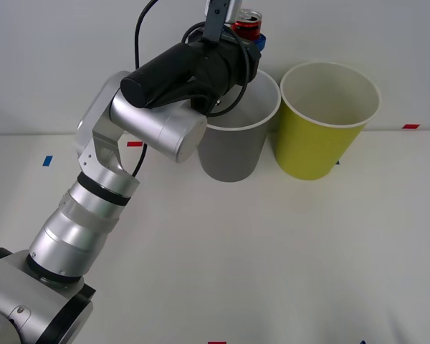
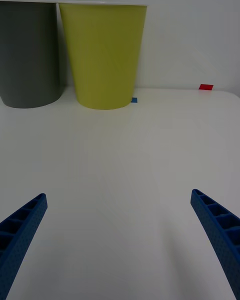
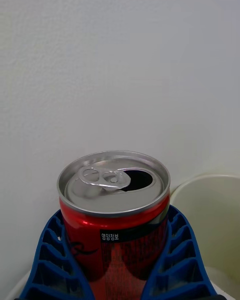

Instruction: Put cans in the gray bin and PET bottles in the light green bin.

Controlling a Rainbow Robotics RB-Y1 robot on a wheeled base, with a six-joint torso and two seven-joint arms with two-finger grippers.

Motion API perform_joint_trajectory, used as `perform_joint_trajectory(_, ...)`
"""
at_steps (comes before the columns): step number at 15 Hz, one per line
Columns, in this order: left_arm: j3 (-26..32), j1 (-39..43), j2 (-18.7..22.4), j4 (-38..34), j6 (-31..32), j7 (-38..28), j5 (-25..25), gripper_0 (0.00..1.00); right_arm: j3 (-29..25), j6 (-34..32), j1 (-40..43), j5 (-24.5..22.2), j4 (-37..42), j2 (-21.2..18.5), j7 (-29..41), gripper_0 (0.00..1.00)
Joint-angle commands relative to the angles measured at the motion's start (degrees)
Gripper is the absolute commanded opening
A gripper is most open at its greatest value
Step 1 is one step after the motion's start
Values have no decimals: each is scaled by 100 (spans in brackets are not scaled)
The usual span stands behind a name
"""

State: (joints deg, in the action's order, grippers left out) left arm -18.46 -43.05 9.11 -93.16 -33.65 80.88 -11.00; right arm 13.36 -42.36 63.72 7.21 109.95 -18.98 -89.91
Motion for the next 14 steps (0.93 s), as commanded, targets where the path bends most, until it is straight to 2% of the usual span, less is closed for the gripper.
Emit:
perform_joint_trajectory(1,1,-2,-6,0,-1,-37,19,65,0,0,0,0,0,0,0,100)
perform_joint_trajectory(2,1,7,-6,0,-10,-55,72,100,0,0,0,0,0,0,0,100)
perform_joint_trajectory(7,1,147,328,-220,-10,-116,-33,100,0,0,0,0,0,0,0,100)
perform_joint_trajectory(10,62,947,460,-1178,-18,-99,-16,100,0,0,0,0,0,0,0,100)
perform_joint_trajectory(14,62,2081,856,-2400,-10,-99,-7,100,0,0,0,0,0,0,0,100)
